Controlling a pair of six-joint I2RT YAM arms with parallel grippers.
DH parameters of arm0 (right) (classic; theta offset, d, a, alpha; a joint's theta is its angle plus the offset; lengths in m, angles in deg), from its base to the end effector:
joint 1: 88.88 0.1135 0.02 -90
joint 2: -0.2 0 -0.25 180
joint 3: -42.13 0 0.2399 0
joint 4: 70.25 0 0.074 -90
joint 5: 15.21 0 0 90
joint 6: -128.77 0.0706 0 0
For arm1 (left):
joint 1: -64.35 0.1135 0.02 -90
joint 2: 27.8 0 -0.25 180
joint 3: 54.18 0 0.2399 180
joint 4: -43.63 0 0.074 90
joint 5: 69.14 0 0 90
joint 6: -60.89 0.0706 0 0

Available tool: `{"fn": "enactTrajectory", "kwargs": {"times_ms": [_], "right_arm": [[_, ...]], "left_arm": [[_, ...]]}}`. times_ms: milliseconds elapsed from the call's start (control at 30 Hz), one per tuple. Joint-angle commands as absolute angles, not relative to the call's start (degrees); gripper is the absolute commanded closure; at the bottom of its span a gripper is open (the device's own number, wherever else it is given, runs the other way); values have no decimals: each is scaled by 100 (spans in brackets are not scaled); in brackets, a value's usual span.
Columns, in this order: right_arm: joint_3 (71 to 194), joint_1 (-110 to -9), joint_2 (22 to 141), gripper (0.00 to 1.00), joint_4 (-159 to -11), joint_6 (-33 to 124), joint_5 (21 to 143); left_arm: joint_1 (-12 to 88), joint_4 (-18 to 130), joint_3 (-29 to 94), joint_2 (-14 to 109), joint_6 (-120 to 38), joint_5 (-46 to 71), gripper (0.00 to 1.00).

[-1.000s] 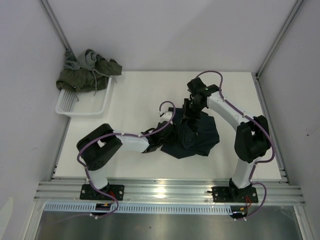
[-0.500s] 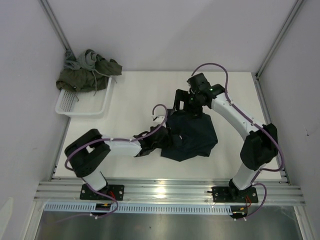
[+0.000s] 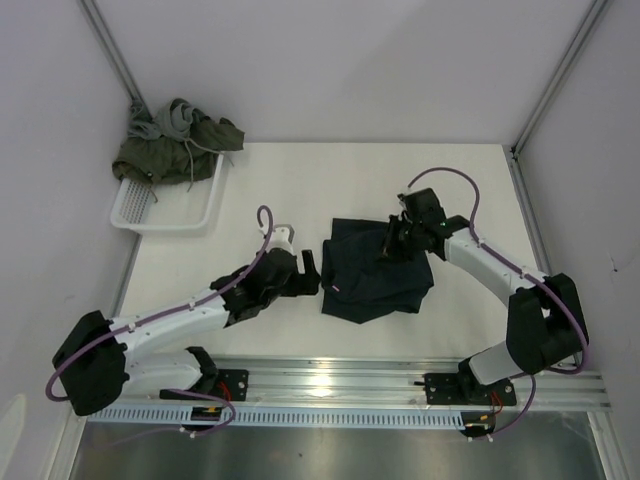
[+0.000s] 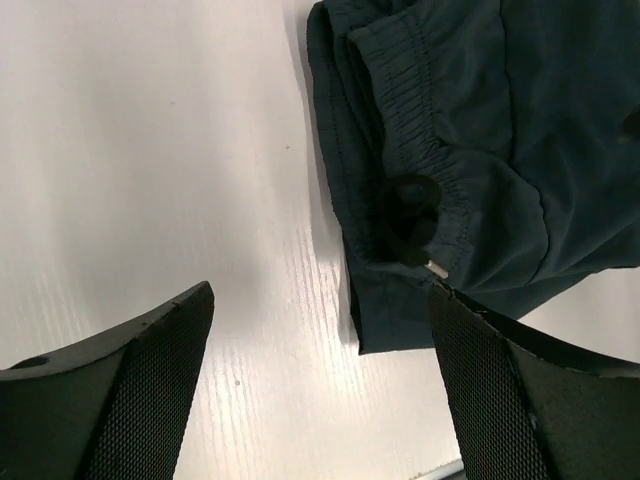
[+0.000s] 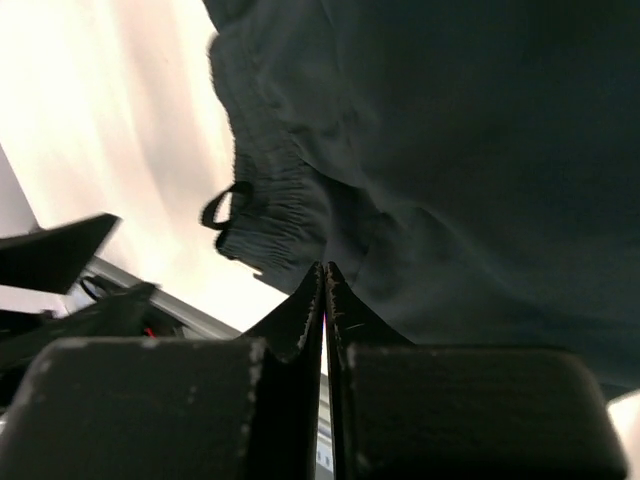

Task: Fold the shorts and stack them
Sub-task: Fold the shorts

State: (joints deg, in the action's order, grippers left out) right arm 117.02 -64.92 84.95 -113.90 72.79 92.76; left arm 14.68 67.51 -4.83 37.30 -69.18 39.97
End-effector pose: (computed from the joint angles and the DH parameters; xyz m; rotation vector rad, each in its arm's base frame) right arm 0.2812 0.1488 0.2079 0.0938 2.6261 0.7822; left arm 0.1820 -0.1787 0.1854 0.0108 2.2610 -0.4789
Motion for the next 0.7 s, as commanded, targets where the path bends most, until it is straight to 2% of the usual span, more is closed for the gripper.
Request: {"fn": "enactTrajectory", "kwargs": {"times_ms": [0, 200, 433, 600, 667], "right_arm": [[11279, -6252, 8369, 100, -10163, 7567, 9465], [10795, -5532, 8948, 100, -9143, 7840, 9395], [10233, -5224, 9617, 100, -7948, 8148, 9650], [9943, -4749, 9881, 100, -7455, 8254, 9501], [9828, -4626, 9881, 100, -7401, 8298, 9272]], "left_arm": [[1662, 6998, 158, 3908, -6725, 3792, 10], [2014, 6709, 1090, 5250, -6444, 3141, 10], [2366, 6507, 2137, 6640, -6320, 2632, 12], [2577, 6076, 2235, 7362, -6549, 1965, 19], [2612, 5953, 2279, 7468, -6576, 1866, 25]]}}
